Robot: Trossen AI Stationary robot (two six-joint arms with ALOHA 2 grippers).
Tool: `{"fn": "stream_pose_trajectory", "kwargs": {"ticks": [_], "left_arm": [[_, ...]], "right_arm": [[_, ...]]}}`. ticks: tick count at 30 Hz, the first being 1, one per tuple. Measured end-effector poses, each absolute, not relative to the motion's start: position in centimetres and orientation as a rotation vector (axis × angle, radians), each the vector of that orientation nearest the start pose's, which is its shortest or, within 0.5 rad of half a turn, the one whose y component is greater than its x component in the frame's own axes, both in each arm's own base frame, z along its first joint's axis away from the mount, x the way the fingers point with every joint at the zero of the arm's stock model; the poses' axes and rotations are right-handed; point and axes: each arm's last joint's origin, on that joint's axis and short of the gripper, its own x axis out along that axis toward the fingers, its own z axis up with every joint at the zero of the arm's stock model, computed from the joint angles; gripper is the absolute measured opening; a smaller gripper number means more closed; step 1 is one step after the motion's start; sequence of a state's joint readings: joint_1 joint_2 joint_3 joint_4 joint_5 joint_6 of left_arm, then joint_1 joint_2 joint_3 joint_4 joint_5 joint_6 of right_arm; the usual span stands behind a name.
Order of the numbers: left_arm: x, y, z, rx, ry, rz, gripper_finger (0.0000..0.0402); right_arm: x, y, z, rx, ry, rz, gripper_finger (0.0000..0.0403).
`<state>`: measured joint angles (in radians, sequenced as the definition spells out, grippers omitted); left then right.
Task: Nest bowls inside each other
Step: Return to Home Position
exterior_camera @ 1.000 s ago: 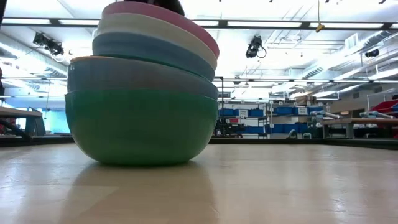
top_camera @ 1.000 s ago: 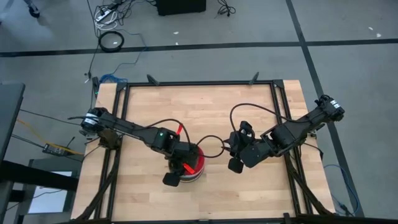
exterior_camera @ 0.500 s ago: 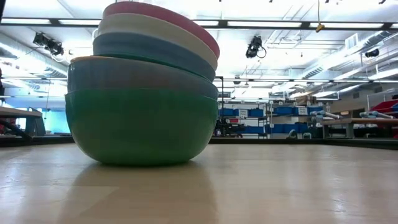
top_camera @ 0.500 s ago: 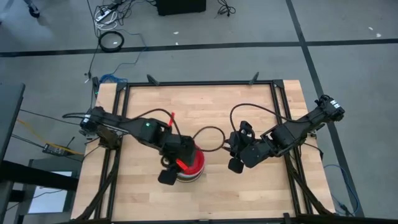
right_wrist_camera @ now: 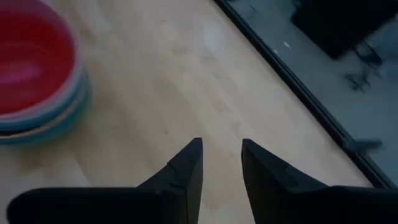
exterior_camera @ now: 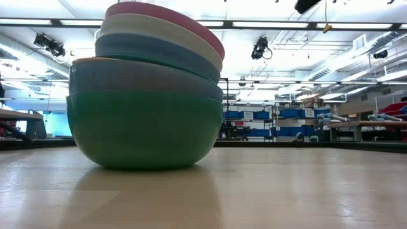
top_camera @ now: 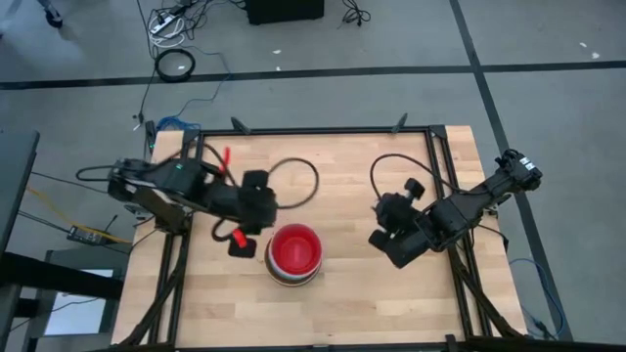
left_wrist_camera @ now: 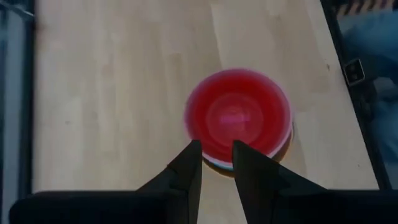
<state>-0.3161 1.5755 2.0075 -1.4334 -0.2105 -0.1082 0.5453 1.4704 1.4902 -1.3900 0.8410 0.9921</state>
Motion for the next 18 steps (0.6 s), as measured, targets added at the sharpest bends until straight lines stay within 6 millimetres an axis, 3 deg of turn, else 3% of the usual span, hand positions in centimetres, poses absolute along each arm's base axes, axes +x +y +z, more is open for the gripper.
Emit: {"fn": "stream_pose_trajectory", "kwargs": {"ticks": [11, 18], "left_arm": [[22.1, -6.3, 47.1, 0.219, 0.843, 0.023, 0.0097], [21.8, -6.2, 47.3, 0.081, 0.821, 0.066, 0.0097]], "right_arm": [[22.4, 11.2, 34.4, -0.059, 0.858, -0.675, 0.0098], [22.9, 11.6, 34.5, 0.023, 0.816, -0.656, 0.0098]]}}
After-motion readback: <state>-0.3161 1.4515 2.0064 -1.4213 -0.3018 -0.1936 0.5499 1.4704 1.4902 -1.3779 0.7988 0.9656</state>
